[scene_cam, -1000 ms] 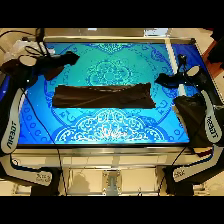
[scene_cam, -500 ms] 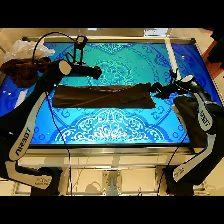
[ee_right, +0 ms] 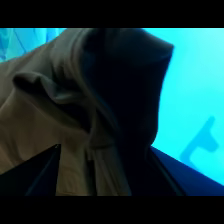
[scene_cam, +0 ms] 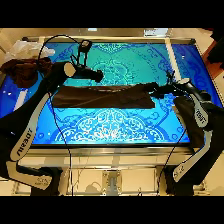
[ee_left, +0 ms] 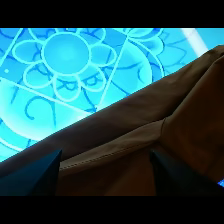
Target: Fold the shirts.
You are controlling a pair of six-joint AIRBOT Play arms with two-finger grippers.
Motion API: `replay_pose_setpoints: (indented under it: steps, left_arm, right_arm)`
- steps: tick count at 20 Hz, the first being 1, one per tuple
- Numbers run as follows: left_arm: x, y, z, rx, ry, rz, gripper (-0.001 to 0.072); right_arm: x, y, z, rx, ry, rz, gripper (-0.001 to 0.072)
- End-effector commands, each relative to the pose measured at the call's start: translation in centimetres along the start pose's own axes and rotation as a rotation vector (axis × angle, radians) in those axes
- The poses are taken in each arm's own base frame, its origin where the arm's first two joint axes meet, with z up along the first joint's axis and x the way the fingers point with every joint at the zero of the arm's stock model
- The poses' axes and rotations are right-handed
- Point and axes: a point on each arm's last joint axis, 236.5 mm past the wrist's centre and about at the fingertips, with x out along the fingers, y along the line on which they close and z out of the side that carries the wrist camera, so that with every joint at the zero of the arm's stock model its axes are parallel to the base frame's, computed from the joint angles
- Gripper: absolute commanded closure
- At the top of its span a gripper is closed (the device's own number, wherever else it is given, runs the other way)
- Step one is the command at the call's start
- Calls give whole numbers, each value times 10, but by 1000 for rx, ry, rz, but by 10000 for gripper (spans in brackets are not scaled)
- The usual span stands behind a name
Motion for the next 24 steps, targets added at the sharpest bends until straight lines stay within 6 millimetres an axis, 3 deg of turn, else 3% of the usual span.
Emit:
replay_pose_setpoints:
  steps: [1,3,4,5,6,7,11,14,17,20,22,24]
  left_arm:
    - [5,1,-4,3,12,2,85]
    - [11,2,-10,-1,28,1,87]
    - [15,3,-14,-3,37,0,123]
    - [18,4,-17,-5,46,0,280]
    - [21,4,-21,-6,57,-1,553]
    - [23,4,-22,-5,62,-1,689]
    - [42,8,-39,-96,100,2,697]
    - [70,6,-93,-221,265,-6,697]
    - [91,-2,-132,-277,377,-41,697]
    - [105,-2,-154,-294,426,-45,697]
    - [110,0,-156,-298,421,-40,697]
    - [111,2,-145,-292,390,-37,696]
  right_arm:
    - [14,19,-12,-33,37,29,112]
    - [22,29,-18,-59,55,34,158]
    - [25,34,-20,-71,59,43,227]
    - [25,42,-20,-67,56,69,342]
    - [22,53,-18,-65,56,108,550]
    - [14,72,-17,-120,60,169,682]
    - [-33,139,7,-241,-24,248,688]
    - [-55,180,9,-294,-52,243,687]
    - [-53,215,-3,-328,-22,247,688]
    - [-47,263,-20,-408,-8,273,688]
    - [-45,296,-33,-456,-5,296,688]
    - [-40,316,-43,-484,-8,286,688]
